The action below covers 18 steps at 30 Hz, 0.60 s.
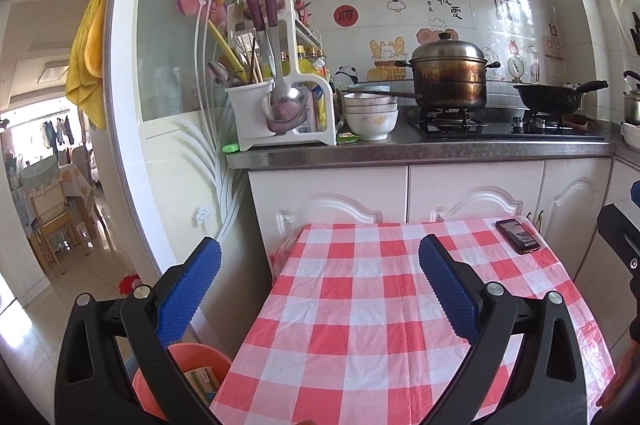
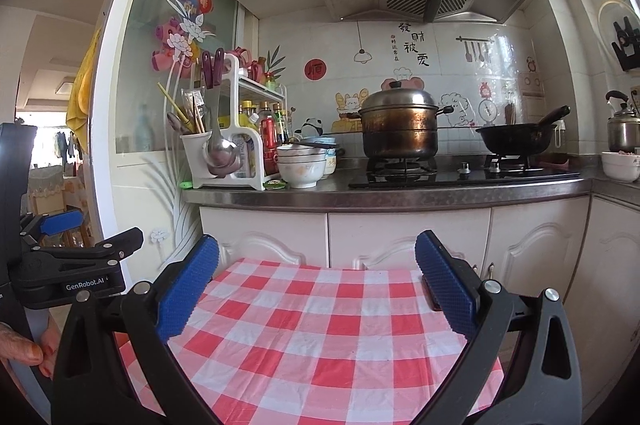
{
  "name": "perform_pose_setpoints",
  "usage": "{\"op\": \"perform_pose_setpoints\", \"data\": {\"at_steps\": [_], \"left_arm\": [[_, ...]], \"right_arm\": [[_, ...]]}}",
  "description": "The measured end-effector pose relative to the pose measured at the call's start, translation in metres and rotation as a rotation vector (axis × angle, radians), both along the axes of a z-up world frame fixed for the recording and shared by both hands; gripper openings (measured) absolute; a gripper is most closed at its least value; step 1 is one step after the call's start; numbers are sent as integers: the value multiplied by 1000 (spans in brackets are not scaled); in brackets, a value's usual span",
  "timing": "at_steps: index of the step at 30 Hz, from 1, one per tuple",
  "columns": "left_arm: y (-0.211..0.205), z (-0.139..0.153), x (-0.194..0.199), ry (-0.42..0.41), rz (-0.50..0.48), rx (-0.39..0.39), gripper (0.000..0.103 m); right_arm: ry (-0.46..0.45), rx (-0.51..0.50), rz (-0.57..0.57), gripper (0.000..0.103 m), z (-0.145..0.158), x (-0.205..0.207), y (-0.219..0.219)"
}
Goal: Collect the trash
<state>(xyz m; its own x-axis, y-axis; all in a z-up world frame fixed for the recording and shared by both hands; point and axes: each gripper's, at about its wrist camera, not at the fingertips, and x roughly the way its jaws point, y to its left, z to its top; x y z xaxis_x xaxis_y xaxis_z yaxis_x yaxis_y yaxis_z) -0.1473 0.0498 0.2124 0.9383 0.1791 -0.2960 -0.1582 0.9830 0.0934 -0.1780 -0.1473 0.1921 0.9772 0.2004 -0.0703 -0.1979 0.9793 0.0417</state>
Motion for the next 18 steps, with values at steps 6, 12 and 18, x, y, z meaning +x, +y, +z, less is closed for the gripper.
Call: {"op": "perform_pose_setpoints", "data": {"at_steps": [6,12,18], "left_arm": [[-5,3,-2,-3,-10,-1,98],[-5,4,-4,-8,-16,-13,98],[-6,6,-6,-16,-41,-34,98]], "right_arm": [[-15,-11,-27,99,6,-9,-3],[-12,-25,-44,99,7,-14,-1],[-19,-34,-54,99,8,-18,-1]]}}
